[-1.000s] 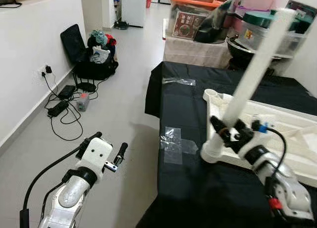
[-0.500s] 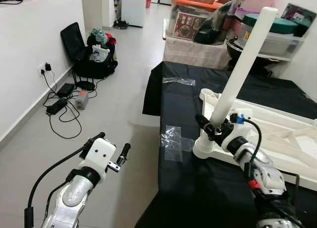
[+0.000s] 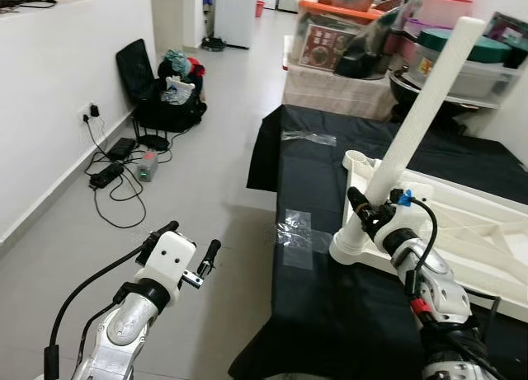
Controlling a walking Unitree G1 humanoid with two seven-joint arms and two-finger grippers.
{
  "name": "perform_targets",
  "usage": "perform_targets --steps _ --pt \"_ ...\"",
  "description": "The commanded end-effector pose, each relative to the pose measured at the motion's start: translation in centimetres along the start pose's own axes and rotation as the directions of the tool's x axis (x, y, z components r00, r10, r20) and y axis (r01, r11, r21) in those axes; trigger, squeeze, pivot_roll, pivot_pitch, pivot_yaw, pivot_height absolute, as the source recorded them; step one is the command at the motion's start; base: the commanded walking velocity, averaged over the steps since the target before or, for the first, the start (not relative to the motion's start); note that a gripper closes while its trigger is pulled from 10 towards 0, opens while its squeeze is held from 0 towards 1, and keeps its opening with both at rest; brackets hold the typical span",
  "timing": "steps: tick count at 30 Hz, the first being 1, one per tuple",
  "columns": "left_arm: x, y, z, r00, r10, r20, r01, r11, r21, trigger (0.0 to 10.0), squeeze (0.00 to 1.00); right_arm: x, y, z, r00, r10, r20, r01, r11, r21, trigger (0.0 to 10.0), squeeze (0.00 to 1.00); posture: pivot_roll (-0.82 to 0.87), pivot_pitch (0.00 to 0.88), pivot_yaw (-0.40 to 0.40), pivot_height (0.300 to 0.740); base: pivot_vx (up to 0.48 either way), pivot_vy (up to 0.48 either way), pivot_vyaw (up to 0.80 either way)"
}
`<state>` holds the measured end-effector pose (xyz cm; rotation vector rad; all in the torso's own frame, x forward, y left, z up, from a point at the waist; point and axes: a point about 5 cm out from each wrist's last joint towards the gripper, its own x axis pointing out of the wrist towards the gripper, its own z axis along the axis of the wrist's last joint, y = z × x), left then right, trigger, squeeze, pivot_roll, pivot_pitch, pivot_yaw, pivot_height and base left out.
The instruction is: Building children table
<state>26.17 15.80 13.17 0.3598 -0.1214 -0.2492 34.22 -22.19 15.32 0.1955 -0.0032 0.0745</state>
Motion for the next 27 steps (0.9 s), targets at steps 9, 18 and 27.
perform_targets --steps 9,18,27 --pt "0.3 -0.5 -0.1 1.000 -0.030 0.004 0.030 1.000 0.001 10.0 0.00 -3.6 -4.2 -1.7 0.890 -0.456 -0.006 0.456 0.890 -0.006 0.0 0.00 0.06 0.000 -0.132 0.740 0.000 0.000 0.00" --pt "0.5 -0.9 -0.1 0.999 -0.045 0.006 0.045 0.999 -0.002 10.0 0.00 -9.5 -11.1 -4.3 0.553 -0.824 -0.120 0.827 0.561 -0.037 0.0 0.00 0.05 0.000 -0.121 0.740 0.000 0.000 0.00" --pt "0.7 -1.1 -0.1 0.999 -0.042 0.009 0.042 0.999 0.001 10.0 0.00 -9.1 -14.2 1.1 0.444 -0.895 0.041 0.894 0.439 -0.095 0.0 0.00 0.06 0.000 -0.136 0.740 0.000 0.000 0.00"
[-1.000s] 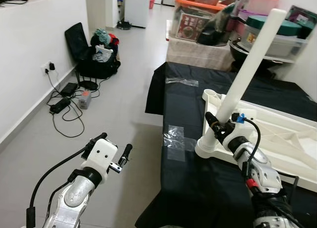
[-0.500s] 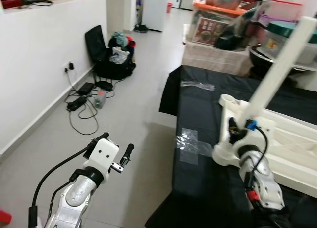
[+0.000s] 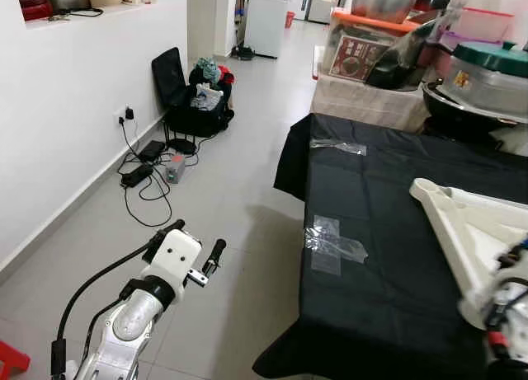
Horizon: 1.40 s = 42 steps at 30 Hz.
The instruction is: Building children table
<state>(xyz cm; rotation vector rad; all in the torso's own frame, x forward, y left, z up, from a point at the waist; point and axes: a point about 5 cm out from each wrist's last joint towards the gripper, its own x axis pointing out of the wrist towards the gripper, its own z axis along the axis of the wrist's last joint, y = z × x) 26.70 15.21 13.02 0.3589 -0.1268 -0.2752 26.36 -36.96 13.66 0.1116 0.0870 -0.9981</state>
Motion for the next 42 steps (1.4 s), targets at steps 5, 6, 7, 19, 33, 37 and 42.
perform_targets --steps 5,6,7,19,33,37,42 --pt "0.0 -0.7 -0.1 1.000 -0.017 -0.001 0.017 1.000 0.004 10.0 0.00 -2.5 3.4 -1.3 0.998 0.062 -0.024 -0.064 0.995 -0.075 2.5 0.00 0.07 0.000 -0.139 0.740 0.000 0.000 0.00" --pt "0.0 -0.6 -0.1 1.000 -0.016 0.000 0.016 1.000 0.005 10.0 0.00 -3.0 4.2 -1.8 0.994 0.099 -0.056 -0.103 0.992 -0.070 10.0 0.00 0.07 0.000 -0.140 0.740 0.000 0.000 0.00" --pt "0.0 -0.6 -0.1 1.000 -0.016 0.000 0.016 1.000 0.005 10.0 0.00 -3.0 4.2 -1.8 0.994 0.099 -0.056 -0.103 0.992 -0.070 10.0 0.00 0.07 0.000 -0.140 0.740 0.000 0.000 0.00" --pt "0.1 -0.6 -0.1 1.000 -0.020 0.003 0.020 1.000 0.009 10.0 0.00 -5.7 10.0 -0.2 0.759 0.651 0.001 -0.649 0.757 0.077 10.0 0.00 0.06 0.000 -0.139 0.740 0.000 0.000 0.00" --pt "0.2 -0.4 0.0 1.000 -0.014 0.010 0.014 1.000 0.013 10.0 0.00 -12.3 14.1 0.4 0.078 0.997 -0.013 -0.993 0.076 -0.088 10.0 0.00 0.09 0.000 -0.164 0.740 0.000 0.000 0.00" --pt "0.1 -0.3 0.1 1.000 -0.002 0.010 0.002 1.000 0.016 10.0 0.00 -10.4 15.1 0.2 0.114 0.990 -0.078 -0.988 0.104 -0.116 10.0 0.00 0.10 0.000 -0.177 0.740 0.000 0.000 0.00" --pt "-0.4 0.0 -0.1 1.000 0.015 -0.001 -0.015 1.000 0.020 10.0 0.00 -11.8 14.0 0.5 -0.095 0.990 -0.104 -0.993 -0.101 -0.056 10.0 0.00 0.12 0.000 -0.188 0.740 0.000 0.000 0.00"
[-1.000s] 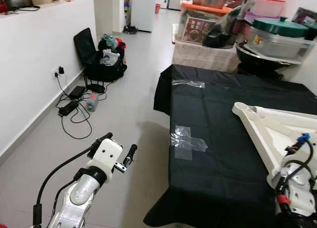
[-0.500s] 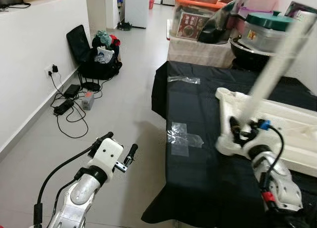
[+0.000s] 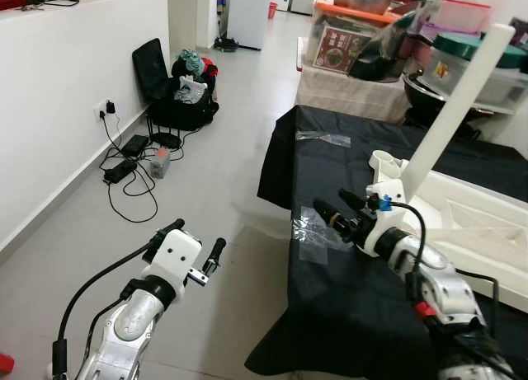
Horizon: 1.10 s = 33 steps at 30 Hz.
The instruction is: Building children table
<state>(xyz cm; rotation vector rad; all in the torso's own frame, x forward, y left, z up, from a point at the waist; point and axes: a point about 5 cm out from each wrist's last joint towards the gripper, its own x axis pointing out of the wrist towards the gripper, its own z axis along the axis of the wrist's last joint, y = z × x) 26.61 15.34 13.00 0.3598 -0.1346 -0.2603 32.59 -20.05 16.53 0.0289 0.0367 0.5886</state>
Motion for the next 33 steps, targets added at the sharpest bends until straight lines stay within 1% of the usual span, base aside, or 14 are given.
perform_targets --steps 1,2,4,5,8,10,12,15,16,19,21,25,28,33 --pt "-0.3 0.0 -0.1 1.000 -0.001 -0.006 0.001 1.000 0.017 10.0 0.00 -0.4 0.7 -0.2 0.996 0.085 -0.015 -0.085 0.996 0.022 10.0 0.00 0.12 0.000 -0.188 0.740 0.000 0.000 0.00" --pt "-0.3 0.0 -0.1 1.000 -0.001 -0.006 0.001 1.000 0.017 10.0 0.00 -0.4 0.7 -0.2 0.996 0.085 -0.015 -0.085 0.996 0.022 10.0 0.00 0.12 0.000 -0.188 0.740 0.000 0.000 0.00" --pt "-0.4 0.0 -0.2 1.000 0.001 -0.009 -0.001 1.000 0.017 10.0 0.00 -1.9 1.9 -1.2 0.974 0.218 -0.061 -0.217 0.976 0.026 10.0 0.00 0.12 0.000 -0.190 0.740 0.000 0.000 0.00" --pt "-0.3 -0.1 -0.2 1.000 0.000 -0.009 0.000 1.000 0.016 10.0 0.00 -3.4 3.3 -1.6 0.935 0.343 -0.090 -0.340 0.939 0.045 10.0 0.00 0.11 0.000 -0.180 0.740 0.000 0.000 0.00" --pt "-0.1 -0.2 -0.2 1.000 -0.008 -0.007 0.008 1.000 0.012 10.0 0.00 -4.8 4.2 -1.5 0.897 0.430 -0.098 -0.425 0.902 0.071 10.0 0.00 0.10 0.000 -0.169 0.740 0.000 0.000 0.00" --pt "0.1 -0.4 -0.1 1.000 -0.020 -0.002 0.020 1.000 0.011 10.0 0.00 -5.3 3.3 -2.2 0.907 0.390 -0.155 -0.389 0.920 0.041 10.0 0.00 0.09 0.000 -0.163 0.740 0.000 0.000 0.00" --pt "0.4 -0.4 -0.1 1.000 -0.026 0.003 0.026 1.000 0.014 10.0 0.00 -5.4 0.7 -3.7 0.932 0.237 -0.273 -0.253 0.967 -0.022 10.0 0.99 0.08 0.000 -0.156 0.740 0.000 0.000 0.00" --pt "0.8 -0.3 0.0 1.000 -0.023 0.006 0.023 1.000 0.016 10.0 0.00 -5.4 -2.6 -4.6 0.933 -0.018 -0.360 -0.018 0.995 -0.095 10.0 1.00 0.08 0.000 -0.156 0.740 0.000 0.000 0.00" --pt "0.8 -0.3 0.0 1.000 -0.023 0.006 0.023 1.000 0.016 10.0 0.00 -5.4 -2.6 -4.6 0.933 -0.018 -0.360 -0.018 0.995 -0.095 10.0 1.00 0.08 0.000 -0.156 0.740 0.000 0.000 0.00" --pt "0.9 -0.2 0.0 1.000 -0.020 0.008 0.019 1.000 0.016 10.0 0.00 -5.7 -5.7 -4.4 0.882 -0.285 -0.376 0.254 0.958 -0.133 10.0 1.00 0.09 0.000 -0.160 0.740 0.000 0.000 0.00" --pt "0.9 -0.2 0.0 1.000 -0.020 0.008 0.019 1.000 0.016 10.0 0.00 -5.7 -5.7 -4.4 0.882 -0.285 -0.376 0.254 0.958 -0.133 10.0 1.00 0.09 0.000 -0.160 0.740 0.000 0.000 0.00" --pt "0.8 -0.3 -0.1 1.000 -0.019 0.008 0.019 1.000 0.016 10.0 0.00 -5.9 -6.8 -3.9 0.848 -0.382 -0.367 0.369 0.923 -0.107 10.0 1.00 0.10 0.000 -0.163 0.740 0.000 0.000 0.00" --pt "0.8 -0.2 -0.1 1.000 -0.014 0.009 0.014 1.000 0.018 10.0 0.00 -5.0 -6.5 -3.6 0.878 -0.362 -0.313 0.367 0.929 -0.044 10.0 1.00 0.10 0.000 -0.166 0.740 0.000 0.000 0.00" --pt "0.8 -0.1 -0.1 1.000 -0.013 0.009 0.013 1.000 0.019 10.0 0.00 -4.7 -6.5 -3.4 0.883 -0.364 -0.296 0.372 0.928 -0.031 10.0 1.00 0.10 0.000 -0.166 0.740 0.000 0.000 0.00"
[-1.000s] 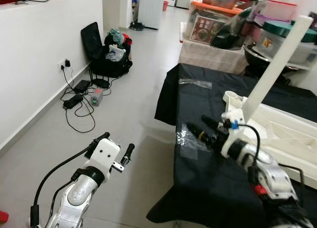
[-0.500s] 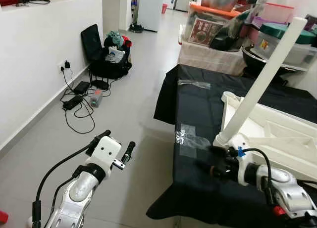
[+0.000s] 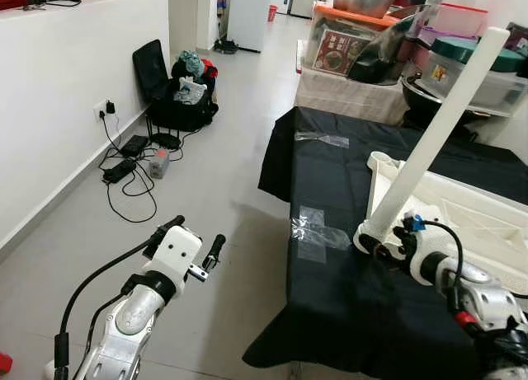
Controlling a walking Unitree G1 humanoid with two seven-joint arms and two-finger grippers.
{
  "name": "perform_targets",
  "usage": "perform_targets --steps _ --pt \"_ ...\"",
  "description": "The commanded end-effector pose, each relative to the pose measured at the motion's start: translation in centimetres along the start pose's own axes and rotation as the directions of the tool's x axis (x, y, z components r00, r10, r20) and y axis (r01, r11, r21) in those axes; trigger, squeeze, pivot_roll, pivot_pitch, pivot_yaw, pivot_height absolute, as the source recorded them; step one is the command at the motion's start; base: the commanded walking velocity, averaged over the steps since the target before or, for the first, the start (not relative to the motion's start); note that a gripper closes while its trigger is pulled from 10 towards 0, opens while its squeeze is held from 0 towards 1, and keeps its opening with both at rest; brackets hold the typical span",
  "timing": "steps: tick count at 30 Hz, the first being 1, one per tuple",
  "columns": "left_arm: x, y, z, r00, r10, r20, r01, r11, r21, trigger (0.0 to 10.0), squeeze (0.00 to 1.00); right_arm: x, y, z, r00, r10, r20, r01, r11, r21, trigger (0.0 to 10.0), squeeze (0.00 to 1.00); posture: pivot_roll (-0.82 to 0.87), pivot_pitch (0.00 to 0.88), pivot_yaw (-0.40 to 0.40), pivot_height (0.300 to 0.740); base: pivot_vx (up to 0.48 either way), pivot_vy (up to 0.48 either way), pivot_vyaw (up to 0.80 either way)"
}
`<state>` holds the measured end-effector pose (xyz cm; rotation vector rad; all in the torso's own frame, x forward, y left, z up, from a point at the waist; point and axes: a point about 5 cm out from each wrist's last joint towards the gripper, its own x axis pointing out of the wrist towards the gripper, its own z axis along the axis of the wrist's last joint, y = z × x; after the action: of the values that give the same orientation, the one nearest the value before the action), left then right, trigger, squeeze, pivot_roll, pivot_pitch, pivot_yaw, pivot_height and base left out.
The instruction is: Building children table
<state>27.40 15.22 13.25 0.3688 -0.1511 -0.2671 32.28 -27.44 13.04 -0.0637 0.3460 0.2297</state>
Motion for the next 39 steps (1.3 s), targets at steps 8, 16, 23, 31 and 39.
perform_targets --steps 8,16,23,31,39 --pt "0.1 -0.3 -0.3 1.000 -0.013 -0.003 0.013 1.000 0.010 10.0 0.00 0.8 -2.1 2.1 0.969 -0.215 0.123 0.204 0.974 0.099 10.0 1.00 0.11 0.000 -0.163 0.740 0.000 0.000 0.00" --pt "0.0 -0.3 -0.3 1.000 -0.010 -0.005 0.010 1.000 0.010 10.0 0.00 2.0 -1.4 3.5 0.951 -0.254 0.176 0.234 0.963 0.131 10.0 0.14 0.12 0.000 -0.169 0.740 0.000 0.000 0.00" --pt "0.1 -0.6 -0.3 1.000 -0.017 -0.002 0.017 1.000 0.006 10.0 0.00 3.0 -0.1 5.7 0.929 -0.225 0.294 0.179 0.968 0.176 10.0 0.00 0.11 0.000 -0.166 0.740 0.000 0.000 0.00" --pt "0.1 -0.6 -0.2 1.000 -0.012 -0.001 0.012 1.000 0.005 10.0 0.00 4.1 0.6 7.5 0.880 -0.319 0.351 0.252 0.942 0.222 10.0 0.00 0.13 0.000 -0.180 0.740 0.000 0.000 0.00" --pt "-0.1 -0.7 -0.3 1.000 -0.009 -0.007 0.009 1.000 0.002 10.0 0.00 3.9 0.0 6.8 0.839 -0.422 0.343 0.319 0.893 0.318 0.0 0.00 0.13 0.000 -0.183 0.740 0.000 0.000 0.00"
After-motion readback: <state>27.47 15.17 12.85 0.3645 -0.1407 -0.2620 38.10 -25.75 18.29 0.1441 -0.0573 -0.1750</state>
